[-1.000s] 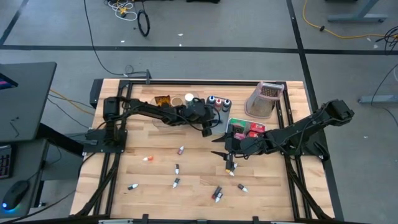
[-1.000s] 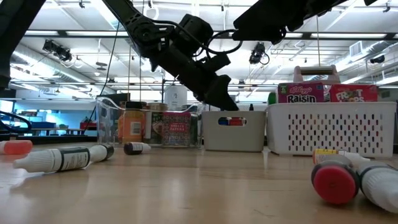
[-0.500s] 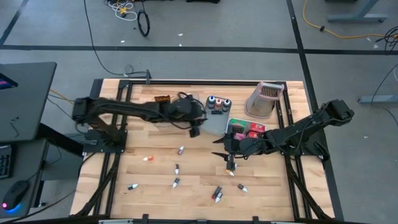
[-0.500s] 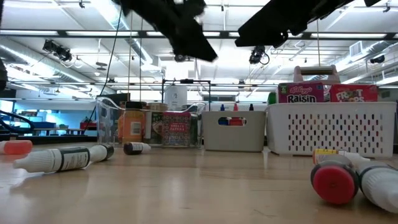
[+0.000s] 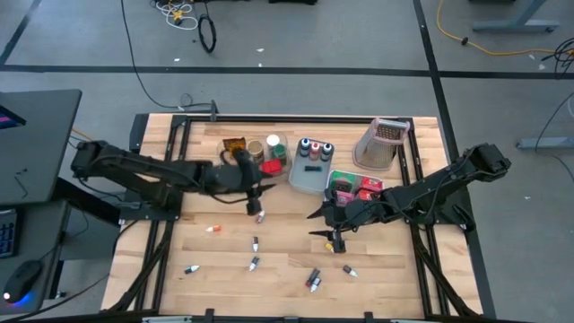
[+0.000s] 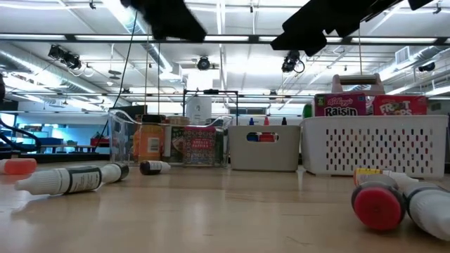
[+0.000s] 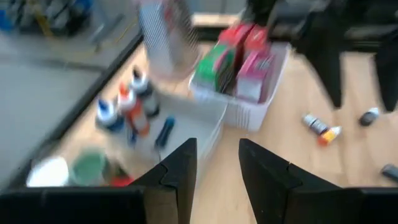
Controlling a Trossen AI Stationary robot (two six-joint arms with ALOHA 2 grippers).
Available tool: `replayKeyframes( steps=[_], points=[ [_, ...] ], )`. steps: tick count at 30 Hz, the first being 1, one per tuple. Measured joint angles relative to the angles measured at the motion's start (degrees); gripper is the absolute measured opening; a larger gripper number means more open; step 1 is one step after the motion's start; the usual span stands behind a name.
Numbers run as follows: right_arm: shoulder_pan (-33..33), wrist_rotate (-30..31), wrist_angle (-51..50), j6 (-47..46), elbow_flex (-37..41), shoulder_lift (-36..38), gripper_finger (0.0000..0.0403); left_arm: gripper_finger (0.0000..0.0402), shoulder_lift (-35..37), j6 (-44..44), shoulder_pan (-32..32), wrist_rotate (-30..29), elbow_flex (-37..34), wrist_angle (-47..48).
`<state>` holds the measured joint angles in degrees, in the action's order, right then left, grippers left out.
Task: Pick & Place Kitchen Items
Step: Put the small pink food coloring into the gray bin
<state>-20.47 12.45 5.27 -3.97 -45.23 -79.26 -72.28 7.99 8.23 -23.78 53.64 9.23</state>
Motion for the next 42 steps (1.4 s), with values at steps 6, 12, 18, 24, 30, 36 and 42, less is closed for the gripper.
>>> replayKeyframes(
  steps=[6,12,18,24,30,36,42],
  points=[
    [0.0,0.0,0.3,0.0,0.0,0.0,0.022,0.0123,-0.1,13.3,5.9,-3.6,-8.1,-0.1],
    [0.0,0.1,1.1,0.0,0.0,0.0,0.022,0.0118,-0.9,26.4,10.5,-4.3,-11.5,-0.2],
    [0.0,0.1,1.7,0.0,0.0,0.0,0.022,0.011,-6.8,31.7,12.7,-6.3,-11.8,-0.3],
    [0.0,0.1,2.0,0.0,0.0,0.0,0.022,0.0107,-13.1,36.6,11.6,-3.8,-11.8,-0.3],
    [0.0,0.1,2.0,0.0,0.0,0.0,0.022,0.0106,-17.3,41.0,9.3,-1.3,-11.8,-0.4],
    [0.0,0.1,2.0,0.0,0.0,0.0,0.022,0.0106,-21.1,41.2,8.5,2.5,-11.8,-3.8],
    [0.0,0.1,2.0,0.0,0.0,0.0,0.022,0.0106,-23.1,40.8,8.5,2.6,-11.8,-5.9]
  ],
)
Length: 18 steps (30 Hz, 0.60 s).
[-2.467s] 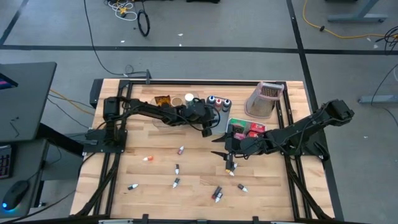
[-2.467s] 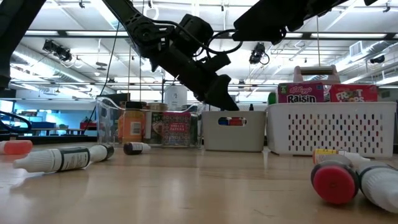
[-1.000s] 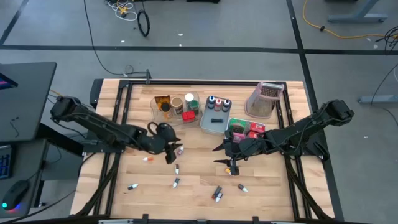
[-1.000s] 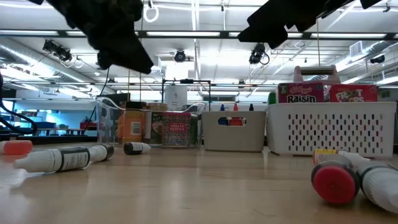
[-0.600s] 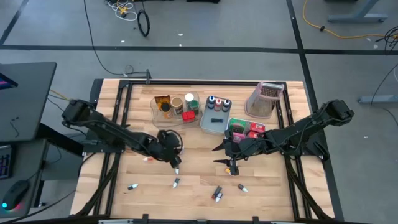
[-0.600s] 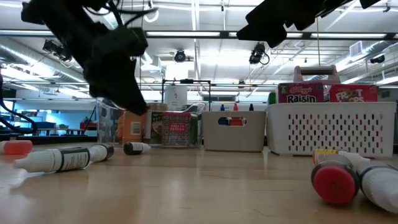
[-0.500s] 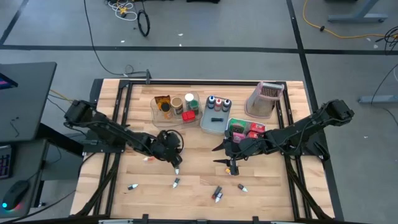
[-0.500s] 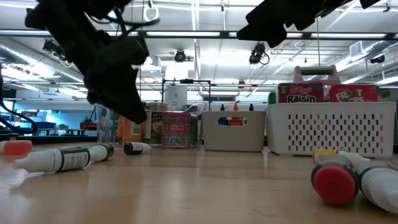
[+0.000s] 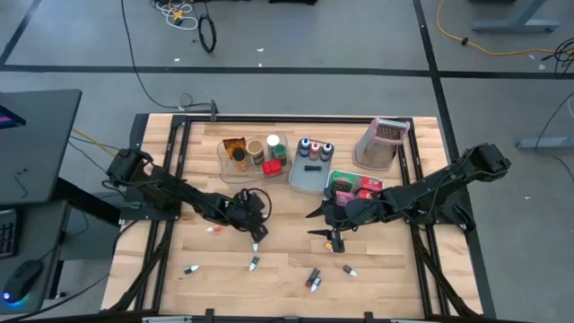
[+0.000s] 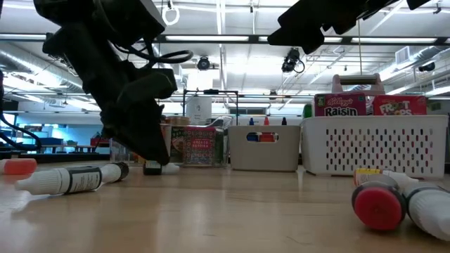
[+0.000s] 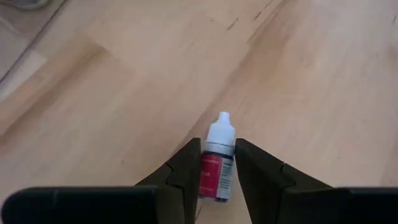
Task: Pick & Place Kitchen Items
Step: Put the small pink food coloring into the gray bin
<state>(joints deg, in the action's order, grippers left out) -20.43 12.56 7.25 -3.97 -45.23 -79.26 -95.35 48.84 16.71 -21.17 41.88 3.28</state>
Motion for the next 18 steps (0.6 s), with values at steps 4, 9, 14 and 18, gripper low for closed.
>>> replayKeyframes(
  steps=[4,9,14,18],
  points=[
    [0.0,0.0,0.0,0.0,0.0,0.0,0.022,0.0107,-0.5,-5.1,0.0,0.8,0.0,-0.3],
    [0.0,0.0,-0.2,0.0,0.0,0.0,0.022,0.0107,-0.4,-15.6,0.0,2.8,0.0,-0.1],
    [0.0,0.0,-0.1,0.0,0.0,0.0,0.022,0.0106,-0.4,-17.8,-0.4,1.6,0.0,0.1],
    [0.0,0.0,-0.1,0.0,0.0,0.0,0.022,0.0102,-0.4,-22.3,-0.9,2.2,0.0,0.2]
  ],
)
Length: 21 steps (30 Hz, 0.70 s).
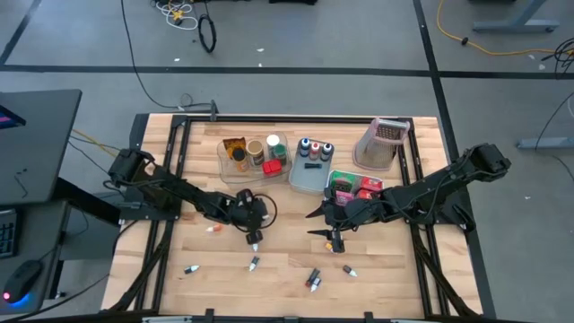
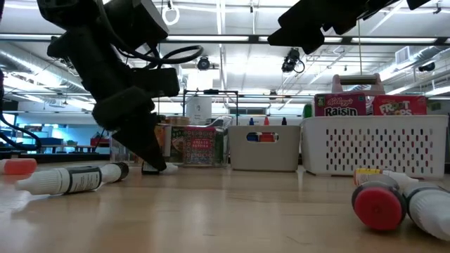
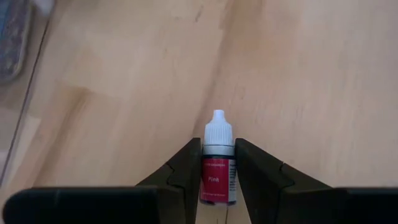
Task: Pick & Place Kitchen Items
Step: Put the small pink food coloring into the gray bin
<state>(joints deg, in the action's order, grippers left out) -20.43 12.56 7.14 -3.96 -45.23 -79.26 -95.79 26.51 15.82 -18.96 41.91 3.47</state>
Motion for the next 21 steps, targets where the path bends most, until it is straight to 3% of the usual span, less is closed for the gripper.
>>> replayKeyframes(
  steps=[9,13,16,21],
  points=[
    [0.0,0.0,0.0,0.0,0.0,0.0,0.022,0.0097,0.0,-0.8,-0.7,-1.0,0.0,-1.1],
    [0.0,0.0,0.0,0.0,0.0,0.0,0.022,0.0087,0.0,-2.0,-0.8,-1.3,0.0,-7.1],
    [0.0,0.0,0.0,0.0,0.0,0.0,0.022,0.0089,0.0,-6.4,-0.7,-2.1,0.0,-12.9],
    [0.0,0.0,0.0,0.0,0.0,0.0,0.022,0.0101,0.1,-17.6,-1.7,-9.5,2.5,-20.9]
  ],
)
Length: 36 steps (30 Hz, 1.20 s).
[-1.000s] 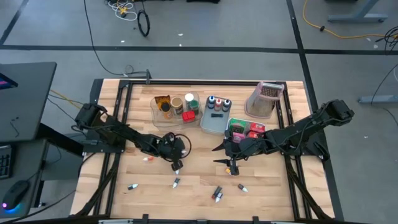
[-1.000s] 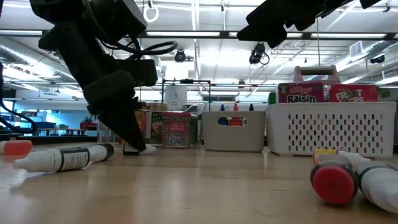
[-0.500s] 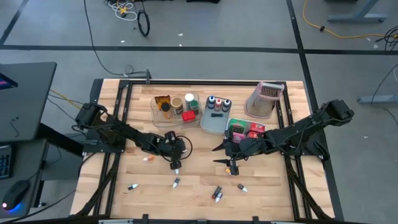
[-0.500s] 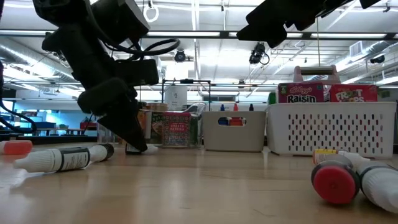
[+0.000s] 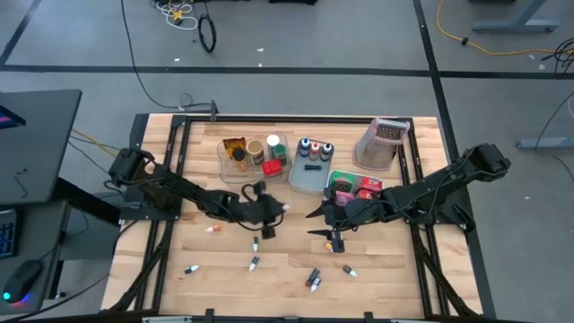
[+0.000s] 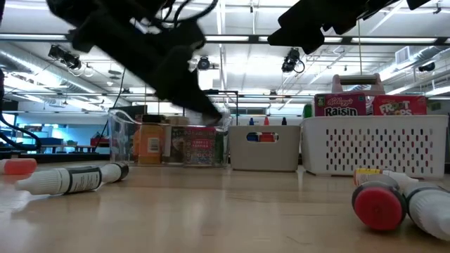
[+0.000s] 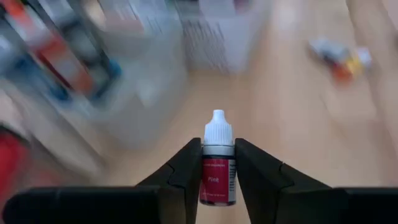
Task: Pick & Place Kitchen Items
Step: Put the small pink food coloring into the gray bin
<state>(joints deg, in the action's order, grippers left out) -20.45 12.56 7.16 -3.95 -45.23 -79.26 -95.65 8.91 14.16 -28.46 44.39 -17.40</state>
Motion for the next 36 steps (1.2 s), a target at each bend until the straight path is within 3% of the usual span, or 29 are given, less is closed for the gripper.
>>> replayKeyframes(
  steps=[3,6,10,15,18,24,31,36],
  points=[
    [0.0,0.0,0.0,0.0,0.0,0.0,0.022,0.0101,0.0,-7.2,-1.9,-3.0,3.7,-0.2],
    [0.0,0.0,0.0,0.0,0.0,0.0,0.022,0.0096,0.0,-11.5,-5.1,-2.1,7.0,-0.2],
    [0.0,0.0,0.0,0.0,0.0,0.0,0.022,0.0094,0.0,-13.9,-10.6,4.4,10.3,-0.2],
    [0.0,0.0,0.0,0.0,0.0,0.0,0.022,0.0099,0.0,-13.9,-17.2,17.2,12.3,0.0],
    [0.0,0.0,0.0,0.0,0.0,0.0,0.022,0.0098,0.0,-13.9,-19.3,20.4,12.7,0.5],
    [0.0,0.0,0.0,0.4,0.0,0.0,0.022,0.0097,-0.1,-14.5,-19.7,20.2,12.8,3.1],
    [0.0,0.0,0.5,1.7,0.0,0.0,0.022,0.0097,-6.2,-15.9,-19.7,18.8,13.7,1.6],
    [0.0,0.0,0.5,1.8,0.0,0.0,0.022,0.0096,-8.9,-19.1,-20.0,16.2,20.5,9.7]
  ],
)
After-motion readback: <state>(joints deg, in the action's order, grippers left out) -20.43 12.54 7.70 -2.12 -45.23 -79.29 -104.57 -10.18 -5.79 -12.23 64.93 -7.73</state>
